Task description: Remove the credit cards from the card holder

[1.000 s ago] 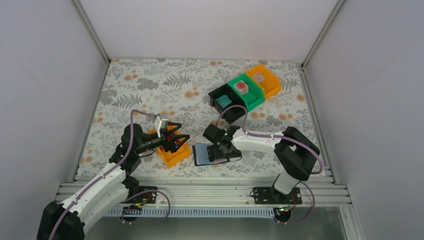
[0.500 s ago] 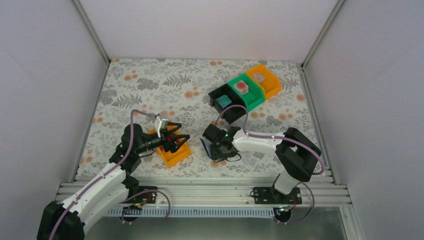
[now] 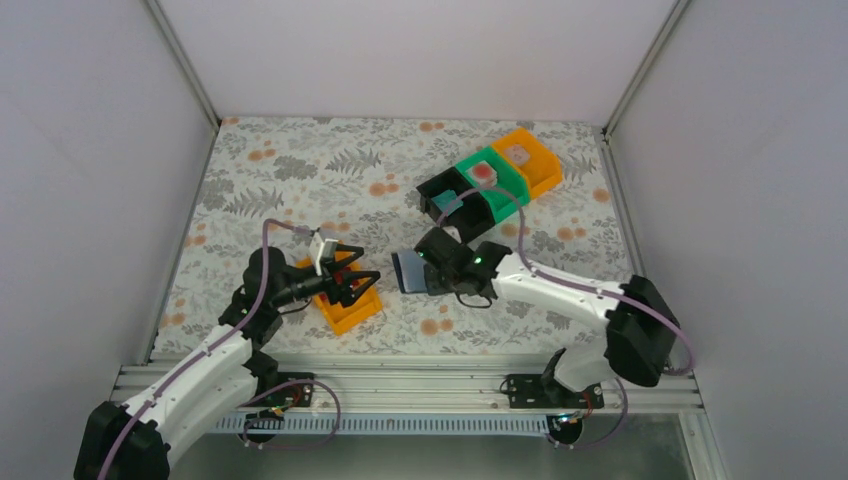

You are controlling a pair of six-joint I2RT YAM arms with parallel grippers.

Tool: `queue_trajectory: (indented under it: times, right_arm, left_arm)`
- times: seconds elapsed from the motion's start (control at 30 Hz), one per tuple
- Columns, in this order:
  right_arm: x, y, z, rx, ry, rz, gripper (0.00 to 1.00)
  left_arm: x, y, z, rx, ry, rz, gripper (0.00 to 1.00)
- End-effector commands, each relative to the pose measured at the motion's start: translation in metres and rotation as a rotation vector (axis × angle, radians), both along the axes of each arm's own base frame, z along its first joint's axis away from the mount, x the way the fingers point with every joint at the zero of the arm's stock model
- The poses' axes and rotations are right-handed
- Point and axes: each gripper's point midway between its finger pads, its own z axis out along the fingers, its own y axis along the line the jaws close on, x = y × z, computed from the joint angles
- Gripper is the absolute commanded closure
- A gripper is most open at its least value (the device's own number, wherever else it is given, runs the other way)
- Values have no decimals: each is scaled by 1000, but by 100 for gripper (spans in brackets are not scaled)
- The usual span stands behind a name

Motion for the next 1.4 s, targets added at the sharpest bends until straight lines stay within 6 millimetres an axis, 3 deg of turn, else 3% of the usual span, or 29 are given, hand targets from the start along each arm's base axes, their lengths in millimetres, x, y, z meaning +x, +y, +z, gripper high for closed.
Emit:
queue_trajectory:
  times: [0.0,0.13,0.27,0.33,0.47,0.77,0.93,1.13,1.3,1.33,1.37]
  right_arm:
    - [42,12,100,91,-296,11,96]
    - [59,21,164,162,-480,48,96]
    - [63,38,202,258,-600,138,96]
    - [60,46,210,285,-629,191,96]
    - [62,48,210,268,-648,211,96]
    - [28,86,205,327,-647,435,96]
    - [18,92,184,278,-614,495,96]
    - [3,108,177,274,-608,574,96]
    - [2,111,175,252,-606,578,96]
    - [1,113,176,259,-610,585,96]
    - [0,113,179,267,-616,592,96]
  left_arm:
    - [-3,-3,13,-15,-42,-38,4]
    - [-6,-6,35,-47,-93,-66,0]
    - [-3,-5,48,-66,-124,-65,0]
    - [-3,-5,55,-78,-153,-69,0]
    - [-8,-6,67,-92,-225,-103,0]
    - [18,6,49,-102,-111,46,0]
    - [12,5,55,-110,-141,12,0]
    - [18,11,50,-111,-106,50,0]
    - [21,17,42,-110,-64,89,0]
    - [22,18,41,-110,-59,95,5]
    - [22,19,41,-112,-56,98,18]
